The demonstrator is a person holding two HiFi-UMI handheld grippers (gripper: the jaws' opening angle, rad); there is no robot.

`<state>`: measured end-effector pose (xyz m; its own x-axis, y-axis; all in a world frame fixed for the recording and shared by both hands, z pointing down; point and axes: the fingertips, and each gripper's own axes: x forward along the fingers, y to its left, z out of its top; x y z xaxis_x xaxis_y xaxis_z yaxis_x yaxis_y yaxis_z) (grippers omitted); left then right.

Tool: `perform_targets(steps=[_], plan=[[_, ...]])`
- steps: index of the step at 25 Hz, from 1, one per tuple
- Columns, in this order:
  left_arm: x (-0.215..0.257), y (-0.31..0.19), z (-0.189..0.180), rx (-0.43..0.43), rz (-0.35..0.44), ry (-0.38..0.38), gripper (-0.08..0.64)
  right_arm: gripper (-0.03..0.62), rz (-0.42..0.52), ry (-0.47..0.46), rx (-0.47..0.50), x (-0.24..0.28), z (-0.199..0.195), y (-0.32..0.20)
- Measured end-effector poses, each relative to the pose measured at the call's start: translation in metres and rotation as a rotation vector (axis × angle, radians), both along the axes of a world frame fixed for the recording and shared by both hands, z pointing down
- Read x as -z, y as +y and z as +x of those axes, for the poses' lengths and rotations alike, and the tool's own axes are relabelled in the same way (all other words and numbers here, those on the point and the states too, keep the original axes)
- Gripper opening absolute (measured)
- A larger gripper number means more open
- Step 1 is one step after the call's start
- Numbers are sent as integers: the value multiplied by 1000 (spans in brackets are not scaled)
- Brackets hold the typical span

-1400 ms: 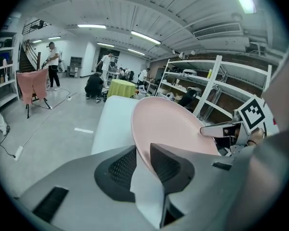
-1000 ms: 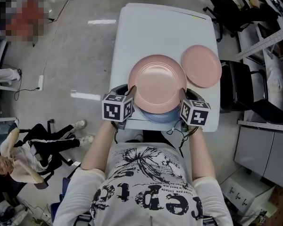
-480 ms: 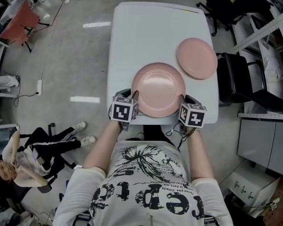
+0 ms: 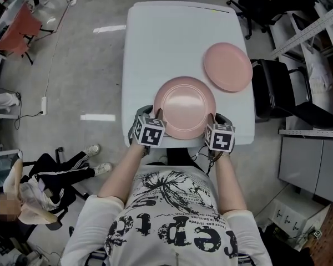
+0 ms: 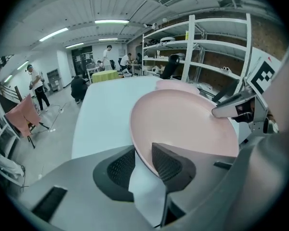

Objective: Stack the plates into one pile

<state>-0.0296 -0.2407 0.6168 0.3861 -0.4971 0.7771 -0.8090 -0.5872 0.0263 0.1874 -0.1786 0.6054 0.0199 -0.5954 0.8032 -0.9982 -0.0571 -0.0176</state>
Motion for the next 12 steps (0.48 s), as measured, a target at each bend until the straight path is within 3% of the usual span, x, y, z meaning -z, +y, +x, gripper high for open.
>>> perform_targets(steps=[5,12], plan=[[-5,-2,2,-8,10,-35,124,89,-22,98,18,-9,4,1],[-8,-5,-4,-25,-3,-53,191,92,15,115,8,-7,4,-4]])
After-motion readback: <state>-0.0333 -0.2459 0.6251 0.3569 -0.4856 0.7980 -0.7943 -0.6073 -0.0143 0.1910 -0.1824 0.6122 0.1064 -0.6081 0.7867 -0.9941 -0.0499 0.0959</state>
